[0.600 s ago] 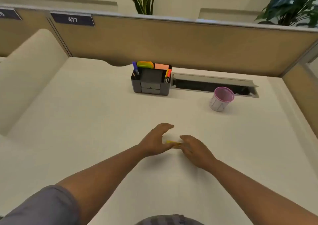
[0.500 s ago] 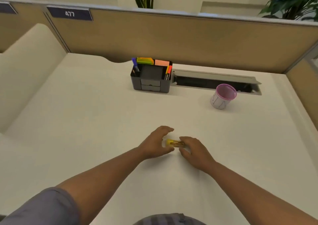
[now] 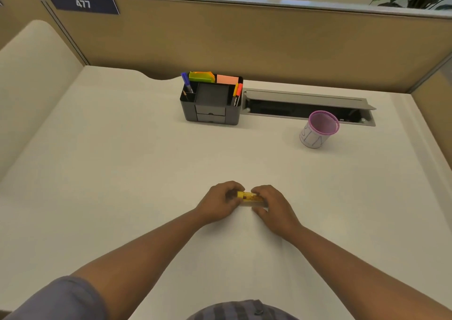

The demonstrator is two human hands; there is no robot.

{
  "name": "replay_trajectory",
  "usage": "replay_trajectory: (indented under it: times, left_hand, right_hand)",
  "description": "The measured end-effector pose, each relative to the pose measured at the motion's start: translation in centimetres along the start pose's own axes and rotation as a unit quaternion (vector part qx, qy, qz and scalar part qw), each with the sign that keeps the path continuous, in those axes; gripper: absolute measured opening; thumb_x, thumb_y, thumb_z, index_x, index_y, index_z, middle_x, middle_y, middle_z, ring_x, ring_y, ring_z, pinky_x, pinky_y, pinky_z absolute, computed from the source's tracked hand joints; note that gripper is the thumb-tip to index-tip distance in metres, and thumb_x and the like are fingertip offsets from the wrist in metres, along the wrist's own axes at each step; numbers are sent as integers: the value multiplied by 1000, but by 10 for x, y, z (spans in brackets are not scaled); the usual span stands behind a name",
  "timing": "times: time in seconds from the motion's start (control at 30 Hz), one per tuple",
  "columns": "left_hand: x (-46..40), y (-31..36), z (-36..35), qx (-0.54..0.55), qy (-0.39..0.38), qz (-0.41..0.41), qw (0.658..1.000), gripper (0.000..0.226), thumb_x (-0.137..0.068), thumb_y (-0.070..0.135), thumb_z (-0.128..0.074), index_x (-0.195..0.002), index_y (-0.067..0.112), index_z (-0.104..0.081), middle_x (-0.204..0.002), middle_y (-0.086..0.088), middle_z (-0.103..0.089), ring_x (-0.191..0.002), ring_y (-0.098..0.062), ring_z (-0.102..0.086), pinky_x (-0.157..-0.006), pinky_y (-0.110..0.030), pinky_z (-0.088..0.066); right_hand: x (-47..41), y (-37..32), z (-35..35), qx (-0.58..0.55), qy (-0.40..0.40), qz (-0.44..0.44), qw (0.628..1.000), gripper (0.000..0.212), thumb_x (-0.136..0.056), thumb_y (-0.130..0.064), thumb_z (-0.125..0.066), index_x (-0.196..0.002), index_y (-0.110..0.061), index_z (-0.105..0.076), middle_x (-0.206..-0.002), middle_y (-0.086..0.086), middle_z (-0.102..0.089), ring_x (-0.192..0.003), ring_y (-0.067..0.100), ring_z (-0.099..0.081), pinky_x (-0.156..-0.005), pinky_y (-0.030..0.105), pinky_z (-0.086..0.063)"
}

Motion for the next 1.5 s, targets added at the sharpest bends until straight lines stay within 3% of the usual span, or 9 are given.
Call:
replay_trajectory:
  times: [0.17, 0.33, 0.5, 0.6, 0.87, 1.1, 1.23, 1.33, 1.5]
  left_hand:
    - [-5, 8, 7, 46, 9, 16, 999, 20, -92, 23, -71, -113, 22, -73, -96, 0, -75, -79, -6, -66, -78, -23, -50]
    - [-8, 14, 16, 100, 24, 33, 994, 29, -83, 10, -81, -108, 24, -76, -100, -7, -78, -94, -20, -73, -90, -35, -60]
    - [-9, 24, 25, 98, 34, 16, 994, 29, -81, 4, -81, -105, 20, -77, -101, -3, -79, -96, -15, -74, -90, -34, -61]
    - [-9, 28, 27, 89, 27, 13, 996, 29, -80, 2, -82, -104, 19, -78, -100, -2, -80, -96, -14, -75, -92, -36, -61]
    - [-8, 36, 29, 55, 22, -2, 998, 30, -79, 2, -83, -105, 15, -78, -100, -5, -80, -93, -18, -76, -94, -40, -61]
    - [-7, 41, 34, 65, 36, -4, 997, 30, -81, 3, -82, -108, 14, -78, -97, 0, -79, -92, -13, -75, -94, -35, -60]
    - [-9, 44, 40, 119, 31, -8, 992, 26, -84, 3, -80, -106, 15, -77, -99, -3, -80, -95, -15, -76, -93, -35, -61]
    - [-10, 44, 40, 203, 27, -6, 979, 23, -86, 2, -77, -108, 9, -73, -106, -11, -79, -97, -22, -76, -92, -35, -61]
    - [-10, 34, 22, 404, 2, 60, 913, 21, -90, -4, -70, -109, 0, -63, -99, -13, -78, -96, -25, -73, -91, -33, -61]
  right_hand:
    - [-4, -1, 12, -45, 33, -15, 998, 31, -89, -5, -68, -120, -12, -68, -112, 0, -63, -100, 16, -60, -87, 31, -52]
    - [-6, 0, 18, -86, 30, -55, 994, 35, -91, -12, -70, -126, -15, -67, -111, -4, -65, -97, 16, -60, -85, 22, -45]
    - [-10, 1, 26, -148, 27, -95, 984, 32, -89, -17, -75, -121, -18, -71, -110, -3, -70, -95, 15, -64, -82, 21, -48]
    - [-11, -1, 30, -145, 23, -92, 985, 27, -88, -16, -75, -116, -20, -74, -106, -4, -72, -95, 14, -65, -82, 23, -49]
    - [-11, -5, 33, -123, 13, -80, 989, 26, -89, -15, -74, -114, -19, -74, -104, -5, -72, -93, 11, -62, -78, 13, -43]
    - [-9, -5, 39, -145, 34, -91, 985, 24, -88, -13, -75, -111, -20, -75, -100, -5, -73, -92, 14, -65, -79, 18, -47]
    - [-7, 1, 41, -183, 40, -113, 976, 24, -88, -14, -75, -111, -20, -76, -101, -3, -75, -95, 17, -67, -84, 28, -53]
    - [-7, 2, 40, -209, 44, -123, 969, 23, -88, -14, -75, -110, -21, -75, -101, -3, -75, -96, 16, -69, -86, 28, -55]
    - [-6, 3, 36, -221, 43, -139, 964, 19, -88, -11, -75, -104, -21, -73, -99, -1, -75, -95, 19, -70, -86, 31, -57]
Point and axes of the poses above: each hand's wrist, its own x-axis away from the middle knuckle, its own z-axis out of the back of the hand, y = z × x, the point moved 8 cm from there along -x, towards the middle knuckle
